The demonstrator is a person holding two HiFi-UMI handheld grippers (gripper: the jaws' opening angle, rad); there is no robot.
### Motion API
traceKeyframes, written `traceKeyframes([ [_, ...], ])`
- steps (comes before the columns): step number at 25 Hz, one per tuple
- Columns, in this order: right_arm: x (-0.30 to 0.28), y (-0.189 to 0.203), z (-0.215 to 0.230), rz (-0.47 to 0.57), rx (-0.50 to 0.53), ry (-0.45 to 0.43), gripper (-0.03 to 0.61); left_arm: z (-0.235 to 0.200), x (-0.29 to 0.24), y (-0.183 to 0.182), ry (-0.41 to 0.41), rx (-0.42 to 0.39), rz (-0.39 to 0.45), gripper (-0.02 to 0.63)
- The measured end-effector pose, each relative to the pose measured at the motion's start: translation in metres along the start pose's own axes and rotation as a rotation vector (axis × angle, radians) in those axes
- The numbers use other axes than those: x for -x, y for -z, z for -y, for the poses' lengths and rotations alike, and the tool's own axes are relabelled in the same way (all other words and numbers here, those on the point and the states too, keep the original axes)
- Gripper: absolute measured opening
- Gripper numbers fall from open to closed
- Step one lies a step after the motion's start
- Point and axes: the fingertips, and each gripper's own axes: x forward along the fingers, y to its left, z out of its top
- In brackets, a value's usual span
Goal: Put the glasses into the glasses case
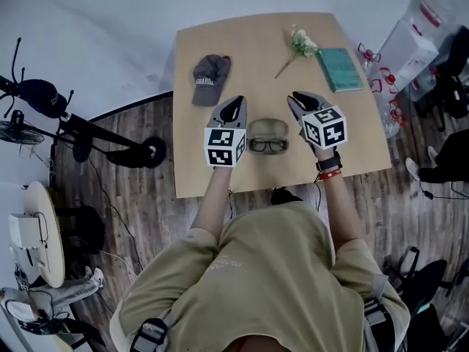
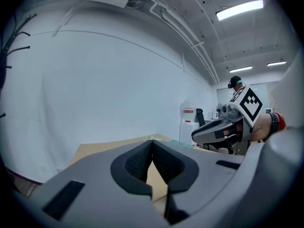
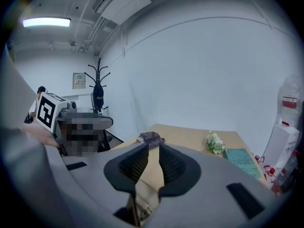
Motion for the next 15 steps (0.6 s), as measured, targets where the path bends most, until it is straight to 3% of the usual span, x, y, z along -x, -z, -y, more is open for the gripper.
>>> traceKeyframes([
  [7,0.028,-0.011,-0.001,0.093,-0.043,0.073,0.070,0.014,0.010,-0.014,-0.004,-0.011,0.036,0.023],
  [10,0.043,-0.011,0.003,0.122,-0.067,0.121,0.019,0.020,0.013,-0.015,-0.001,-0.011,0.041,0.023],
  [15,0.052,-0.005,0.001,0.135,-0.092,0.146,0.017,0.027,0.016,-0.011,0.007,-0.013,0.039,0.023],
])
